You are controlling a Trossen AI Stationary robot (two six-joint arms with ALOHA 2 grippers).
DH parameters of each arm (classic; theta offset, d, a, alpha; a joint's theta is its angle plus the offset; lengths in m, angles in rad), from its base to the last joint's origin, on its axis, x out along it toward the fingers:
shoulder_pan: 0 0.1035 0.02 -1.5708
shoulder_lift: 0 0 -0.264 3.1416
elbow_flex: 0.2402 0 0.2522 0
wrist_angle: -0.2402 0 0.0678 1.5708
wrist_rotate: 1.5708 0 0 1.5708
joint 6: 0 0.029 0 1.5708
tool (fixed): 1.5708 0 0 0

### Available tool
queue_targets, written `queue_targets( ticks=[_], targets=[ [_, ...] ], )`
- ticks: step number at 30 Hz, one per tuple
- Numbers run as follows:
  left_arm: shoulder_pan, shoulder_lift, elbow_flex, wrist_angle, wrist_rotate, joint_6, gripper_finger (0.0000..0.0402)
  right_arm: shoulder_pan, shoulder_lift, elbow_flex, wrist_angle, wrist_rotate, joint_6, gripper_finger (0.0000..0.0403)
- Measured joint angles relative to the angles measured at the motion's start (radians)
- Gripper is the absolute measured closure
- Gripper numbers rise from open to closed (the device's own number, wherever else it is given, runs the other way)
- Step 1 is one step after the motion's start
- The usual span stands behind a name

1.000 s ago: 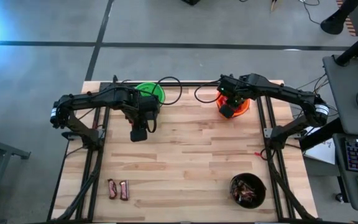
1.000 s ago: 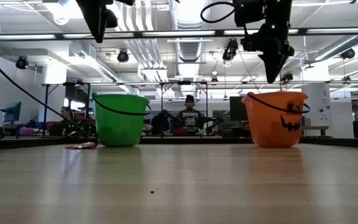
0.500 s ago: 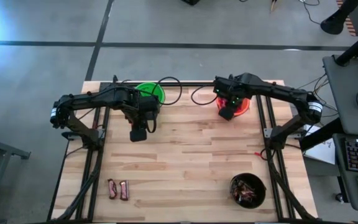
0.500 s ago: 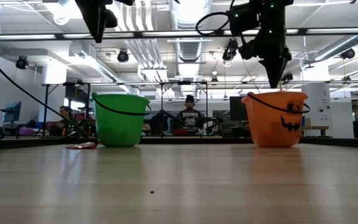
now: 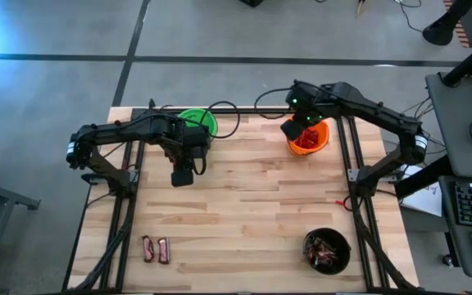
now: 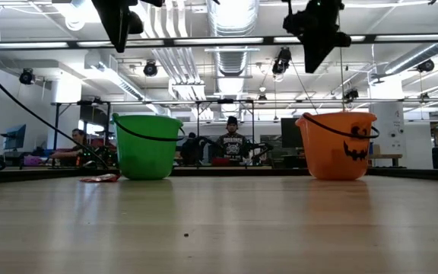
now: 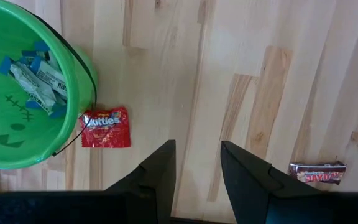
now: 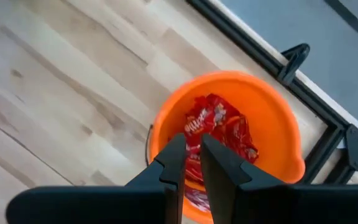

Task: Sort candy
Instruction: Put the brown candy into the black bucket

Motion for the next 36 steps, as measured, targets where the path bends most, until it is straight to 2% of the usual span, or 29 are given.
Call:
queue_targets(
  ticks=[4, 11, 22, 26, 31, 36],
  targets=[
    [0.000, 0.000, 0.000, 0.000, 0.000, 0.000, 0.0293, 0.000, -0.001, 0.034, -0.019, 0.000, 0.007, 0.0364],
    [0.000, 0.000, 0.000, 0.002, 0.000, 0.000, 0.0293, 0.000, -0.001, 0.039, -0.019, 0.000, -0.102, 0.0364],
    [0.000, 0.000, 0.000, 0.003, 0.000, 0.022, 0.0293, 0.000, -0.001, 0.038, -0.019, 0.002, -0.113, 0.0364],
    [0.000, 0.000, 0.000, 0.004, 0.000, 0.023, 0.0293, -0.001, 0.007, 0.037, -0.046, -0.053, -0.179, 0.0360],
    [0.000, 0.000, 0.000, 0.003, 0.000, 0.022, 0.0293, 0.000, 0.033, 0.035, -0.073, -0.128, -0.187, 0.0327],
    [0.000, 0.000, 0.000, -0.005, 0.000, 0.020, 0.0293, 0.000, 0.043, 0.035, -0.072, -0.128, -0.227, 0.0274]
  ],
)
